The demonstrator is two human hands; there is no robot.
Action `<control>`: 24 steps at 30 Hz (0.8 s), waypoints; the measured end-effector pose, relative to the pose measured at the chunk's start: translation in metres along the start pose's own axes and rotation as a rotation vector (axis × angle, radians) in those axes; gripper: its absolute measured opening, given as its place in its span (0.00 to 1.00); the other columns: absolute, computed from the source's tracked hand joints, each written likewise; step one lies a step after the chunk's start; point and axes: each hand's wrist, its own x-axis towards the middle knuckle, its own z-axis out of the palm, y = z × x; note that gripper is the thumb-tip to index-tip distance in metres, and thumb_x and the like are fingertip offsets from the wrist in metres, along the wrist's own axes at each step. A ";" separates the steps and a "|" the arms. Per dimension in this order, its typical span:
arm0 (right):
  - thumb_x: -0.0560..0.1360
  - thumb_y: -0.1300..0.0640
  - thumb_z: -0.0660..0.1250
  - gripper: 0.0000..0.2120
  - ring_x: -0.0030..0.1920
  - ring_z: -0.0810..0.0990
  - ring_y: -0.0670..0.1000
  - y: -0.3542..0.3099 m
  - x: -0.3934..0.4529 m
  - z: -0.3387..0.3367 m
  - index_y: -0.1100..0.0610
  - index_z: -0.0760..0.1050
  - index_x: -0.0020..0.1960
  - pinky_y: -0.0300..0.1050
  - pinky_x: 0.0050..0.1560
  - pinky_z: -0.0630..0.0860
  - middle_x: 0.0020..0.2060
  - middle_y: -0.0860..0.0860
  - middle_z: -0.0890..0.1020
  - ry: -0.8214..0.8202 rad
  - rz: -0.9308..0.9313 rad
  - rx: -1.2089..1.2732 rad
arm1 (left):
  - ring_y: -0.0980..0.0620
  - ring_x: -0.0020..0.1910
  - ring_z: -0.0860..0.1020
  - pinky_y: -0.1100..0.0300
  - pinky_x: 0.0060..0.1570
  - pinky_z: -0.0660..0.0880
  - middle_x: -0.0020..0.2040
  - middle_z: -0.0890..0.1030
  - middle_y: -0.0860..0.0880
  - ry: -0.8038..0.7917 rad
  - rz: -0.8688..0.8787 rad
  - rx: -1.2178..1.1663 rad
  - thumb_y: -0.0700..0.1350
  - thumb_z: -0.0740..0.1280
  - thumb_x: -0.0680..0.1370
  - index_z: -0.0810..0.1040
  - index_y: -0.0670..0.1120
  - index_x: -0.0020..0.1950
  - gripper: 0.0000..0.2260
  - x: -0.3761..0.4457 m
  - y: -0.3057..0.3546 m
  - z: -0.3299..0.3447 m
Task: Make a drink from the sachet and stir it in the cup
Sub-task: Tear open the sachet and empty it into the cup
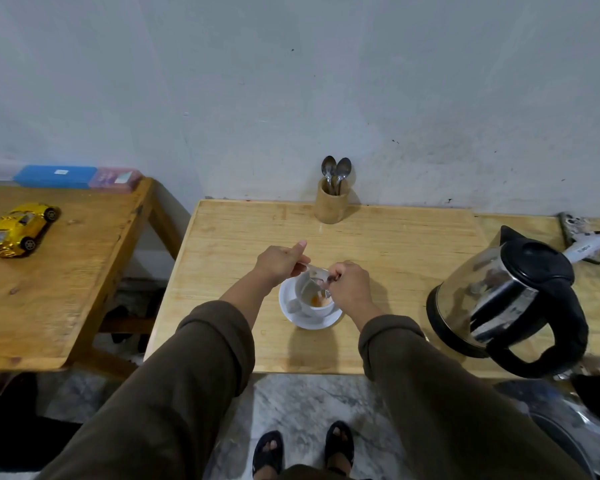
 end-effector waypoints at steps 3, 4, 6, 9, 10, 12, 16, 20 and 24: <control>0.71 0.65 0.68 0.04 0.42 0.70 0.51 0.002 0.001 -0.001 0.67 0.79 0.42 0.37 0.39 0.63 0.40 0.54 0.73 0.015 0.001 -0.025 | 0.49 0.50 0.83 0.53 0.64 0.75 0.44 0.86 0.47 0.014 0.018 0.040 0.60 0.66 0.74 0.85 0.46 0.40 0.18 0.000 0.002 0.000; 0.71 0.64 0.68 0.04 0.41 0.70 0.51 0.002 0.001 -0.001 0.66 0.79 0.42 0.37 0.37 0.62 0.40 0.54 0.73 0.015 0.003 -0.021 | 0.49 0.51 0.82 0.54 0.63 0.74 0.47 0.86 0.46 0.024 0.028 0.064 0.60 0.67 0.74 0.86 0.44 0.43 0.19 0.000 0.003 0.001; 0.72 0.60 0.70 0.09 0.40 0.70 0.52 0.002 0.002 0.000 0.61 0.76 0.34 0.38 0.34 0.61 0.38 0.53 0.72 0.014 0.002 -0.012 | 0.50 0.52 0.82 0.54 0.63 0.75 0.49 0.86 0.45 0.044 0.037 0.103 0.60 0.67 0.73 0.86 0.43 0.47 0.21 0.000 0.005 0.000; 0.73 0.60 0.69 0.20 0.40 0.69 0.52 0.003 0.002 0.001 0.53 0.66 0.25 0.37 0.31 0.59 0.32 0.50 0.69 0.005 -0.010 -0.039 | 0.50 0.52 0.83 0.53 0.62 0.75 0.48 0.87 0.45 0.049 0.038 0.112 0.60 0.69 0.72 0.86 0.44 0.44 0.20 0.001 0.006 -0.002; 0.73 0.61 0.68 0.17 0.40 0.69 0.52 0.004 0.003 0.002 0.56 0.70 0.27 0.38 0.30 0.59 0.32 0.50 0.69 0.003 -0.008 -0.050 | 0.49 0.52 0.83 0.53 0.62 0.75 0.47 0.87 0.45 0.048 0.039 0.113 0.60 0.69 0.72 0.86 0.44 0.43 0.20 0.002 0.006 -0.002; 0.74 0.62 0.66 0.08 0.41 0.70 0.53 0.005 0.004 0.002 0.65 0.78 0.37 0.39 0.33 0.60 0.36 0.53 0.71 0.010 0.008 -0.064 | 0.50 0.52 0.83 0.53 0.62 0.75 0.47 0.87 0.44 0.044 0.037 0.110 0.60 0.69 0.72 0.86 0.44 0.43 0.20 0.002 0.006 -0.002; 0.74 0.63 0.64 0.08 0.44 0.73 0.54 0.007 0.006 0.003 0.66 0.79 0.45 0.38 0.42 0.63 0.40 0.54 0.72 0.022 0.028 -0.081 | 0.51 0.51 0.84 0.54 0.62 0.76 0.47 0.87 0.45 0.023 0.023 0.097 0.60 0.70 0.71 0.86 0.45 0.41 0.19 0.002 0.007 -0.002; 0.74 0.61 0.65 0.07 0.49 0.76 0.58 0.009 0.006 0.004 0.65 0.79 0.45 0.39 0.43 0.63 0.43 0.58 0.76 0.019 0.069 -0.062 | 0.51 0.50 0.84 0.54 0.62 0.77 0.47 0.87 0.45 0.003 0.007 0.090 0.60 0.70 0.71 0.84 0.47 0.36 0.17 0.001 0.009 -0.003; 0.74 0.61 0.65 0.07 0.48 0.76 0.57 0.007 0.004 0.003 0.66 0.79 0.45 0.39 0.43 0.63 0.43 0.57 0.75 0.027 0.091 -0.037 | 0.51 0.49 0.84 0.55 0.62 0.76 0.47 0.87 0.45 -0.003 -0.001 0.088 0.60 0.70 0.71 0.84 0.48 0.35 0.17 -0.001 0.010 -0.002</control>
